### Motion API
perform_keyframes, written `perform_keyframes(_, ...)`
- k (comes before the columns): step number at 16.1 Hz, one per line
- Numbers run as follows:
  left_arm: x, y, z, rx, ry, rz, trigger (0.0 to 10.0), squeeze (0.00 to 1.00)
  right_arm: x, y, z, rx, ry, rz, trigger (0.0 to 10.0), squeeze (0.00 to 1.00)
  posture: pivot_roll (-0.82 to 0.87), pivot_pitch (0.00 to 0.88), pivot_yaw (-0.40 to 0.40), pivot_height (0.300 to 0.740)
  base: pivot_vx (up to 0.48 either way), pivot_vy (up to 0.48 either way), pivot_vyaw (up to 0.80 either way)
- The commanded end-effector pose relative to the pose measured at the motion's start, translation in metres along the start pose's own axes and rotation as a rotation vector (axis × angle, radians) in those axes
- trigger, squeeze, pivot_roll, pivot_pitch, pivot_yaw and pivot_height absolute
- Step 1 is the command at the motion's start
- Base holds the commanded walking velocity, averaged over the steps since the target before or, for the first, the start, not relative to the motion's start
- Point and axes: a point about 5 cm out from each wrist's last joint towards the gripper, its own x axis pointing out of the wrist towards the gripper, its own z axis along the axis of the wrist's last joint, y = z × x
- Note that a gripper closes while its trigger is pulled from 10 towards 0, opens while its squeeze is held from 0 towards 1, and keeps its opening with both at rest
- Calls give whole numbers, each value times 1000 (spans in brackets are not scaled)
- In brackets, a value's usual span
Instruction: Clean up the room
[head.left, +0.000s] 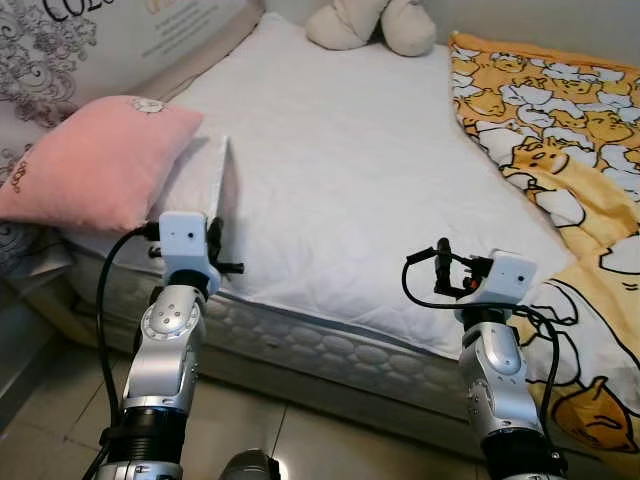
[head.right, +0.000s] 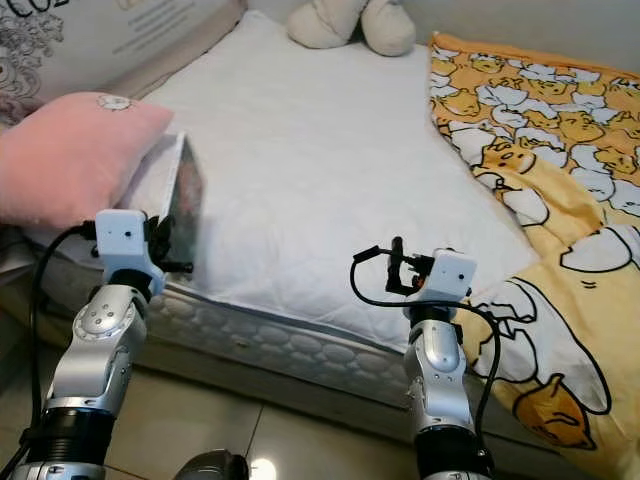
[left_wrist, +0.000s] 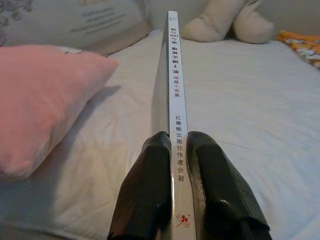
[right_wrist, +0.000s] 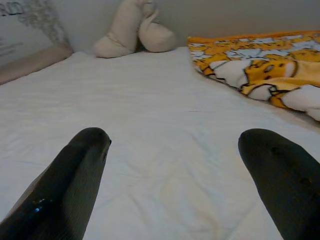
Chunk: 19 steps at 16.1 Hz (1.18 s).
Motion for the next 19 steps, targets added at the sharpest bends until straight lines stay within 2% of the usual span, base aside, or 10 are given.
perform_keyframes(1, 5, -7, 14, 38, -65, -47, 10000, 0, 3, 9, 4, -3, -17, 56, 10000, 0, 98, 0, -41, 740, 0, 480, 0)
perform_keyframes(5, 11, -13, 20, 34, -76, -95, 10000, 0, 5, 14, 4, -11, -15, 94, 10000, 0, 100, 0, -40, 740, 0, 480, 0)
perform_keyframes(9, 14, -18, 22, 68, -80, -155, 10000, 0, 7, 19, 4, -15, -11, 131, 10000, 0, 103, 0, -40, 740, 0, 479, 0)
perform_keyframes(10, 17, -20, 23, 88, -67, -153, 10000, 0, 7, 20, 4, -17, -15, 138, 10000, 0, 104, 0, -40, 740, 0, 0, 0)
perform_keyframes(12, 18, -26, 33, 85, -117, -204, 10000, 0, 8, 21, 7, -23, -27, 149, 10000, 0, 104, 0, -40, 740, 0, 0, 0)
perform_keyframes(14, 21, -39, 45, 66, -144, -290, 10000, 0, 8, 22, 9, -31, -42, 162, 10000, 0, 104, 0, -40, 740, 0, 0, 0)
perform_keyframes(17, 28, -39, 52, 67, -159, -273, 10000, 0, 9, 23, 9, -33, -40, 168, 10000, 0, 98, 0, -37, 740, 0, 0, 0)
perform_keyframes(19, 30, -29, 53, 45, -168, -201, 10000, 0, 10, 25, 13, -34, -60, 188, 10000, 0, 94, 0, -34, 740, 469, 0, 0)
